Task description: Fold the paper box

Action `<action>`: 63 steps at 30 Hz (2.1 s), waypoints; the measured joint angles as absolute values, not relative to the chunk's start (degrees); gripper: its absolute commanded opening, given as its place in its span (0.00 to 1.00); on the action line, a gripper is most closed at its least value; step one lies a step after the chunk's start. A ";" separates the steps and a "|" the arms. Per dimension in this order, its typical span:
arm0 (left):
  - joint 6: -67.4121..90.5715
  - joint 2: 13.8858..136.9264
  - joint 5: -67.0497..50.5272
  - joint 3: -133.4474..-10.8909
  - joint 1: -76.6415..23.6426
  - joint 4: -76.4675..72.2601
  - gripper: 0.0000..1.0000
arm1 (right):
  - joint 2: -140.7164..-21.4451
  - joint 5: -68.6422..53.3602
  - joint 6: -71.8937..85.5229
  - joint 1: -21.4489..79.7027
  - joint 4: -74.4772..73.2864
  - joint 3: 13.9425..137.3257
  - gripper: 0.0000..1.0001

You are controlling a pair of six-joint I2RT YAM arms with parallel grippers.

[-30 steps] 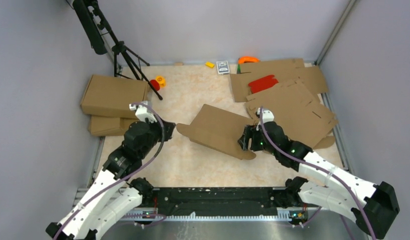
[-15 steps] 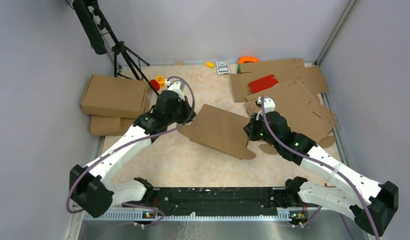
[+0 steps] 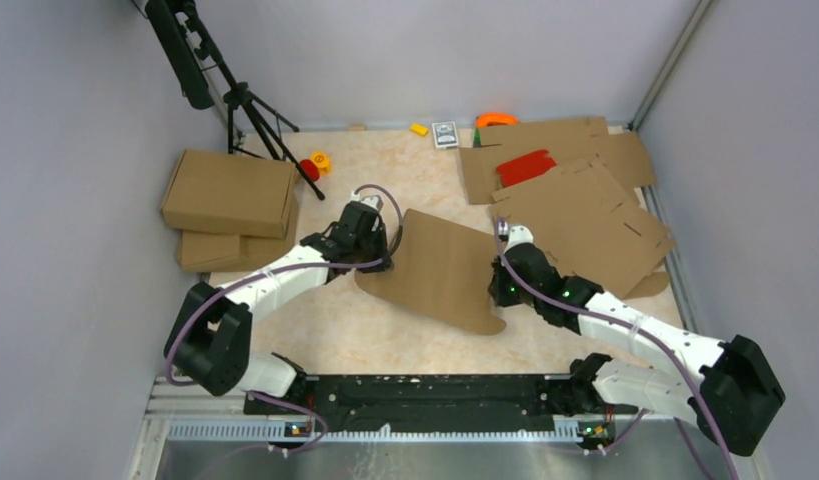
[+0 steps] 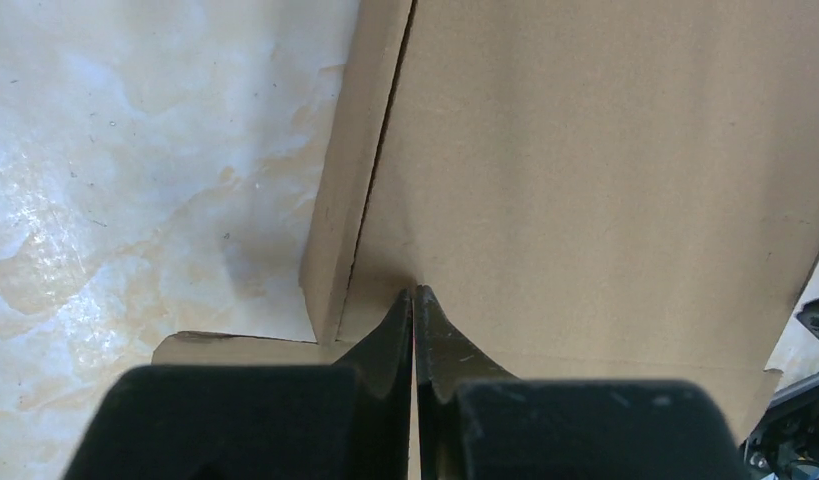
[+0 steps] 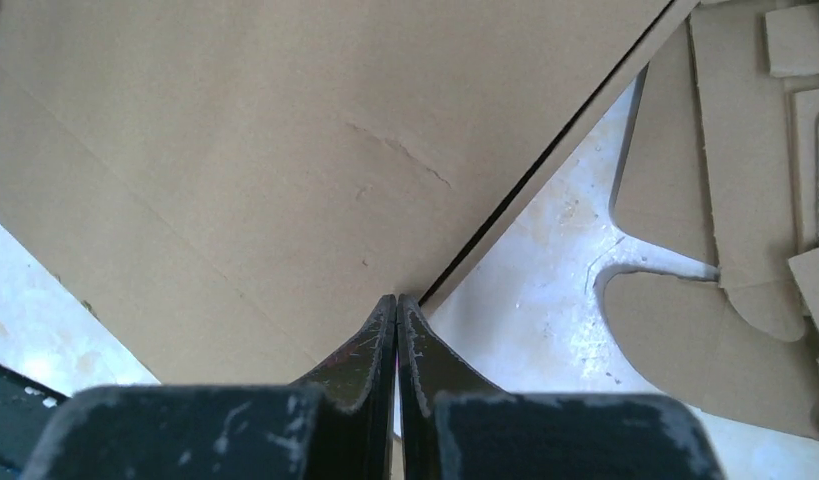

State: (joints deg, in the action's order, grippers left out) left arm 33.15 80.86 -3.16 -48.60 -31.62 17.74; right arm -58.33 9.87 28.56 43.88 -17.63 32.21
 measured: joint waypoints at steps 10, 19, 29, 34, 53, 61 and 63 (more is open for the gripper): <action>31.42 76.93 -3.18 -50.28 -31.59 19.81 0.00 | -57.65 10.20 25.50 43.88 -19.66 41.93 0.00; 31.00 70.81 -2.07 -47.31 -31.59 20.38 0.00 | -58.39 9.34 27.22 43.88 -20.60 36.97 0.00; 32.03 55.11 -6.92 -42.11 -31.59 27.05 0.00 | -64.12 -0.40 20.62 32.16 -24.69 46.04 0.45; 35.88 54.26 -14.79 -36.40 -33.61 27.44 0.00 | -73.25 -5.78 16.43 27.40 -23.24 53.06 0.59; 44.36 46.19 -21.71 -23.24 -39.11 24.91 0.00 | -103.48 -27.03 12.88 18.57 -14.39 69.93 0.66; 45.17 46.02 -21.71 -22.72 -39.11 23.57 0.00 | -108.95 -36.34 14.37 18.02 -10.46 70.17 0.30; 45.15 45.89 -21.37 -22.72 -39.11 23.59 0.00 | -109.69 -38.83 16.10 17.08 -7.77 69.45 0.28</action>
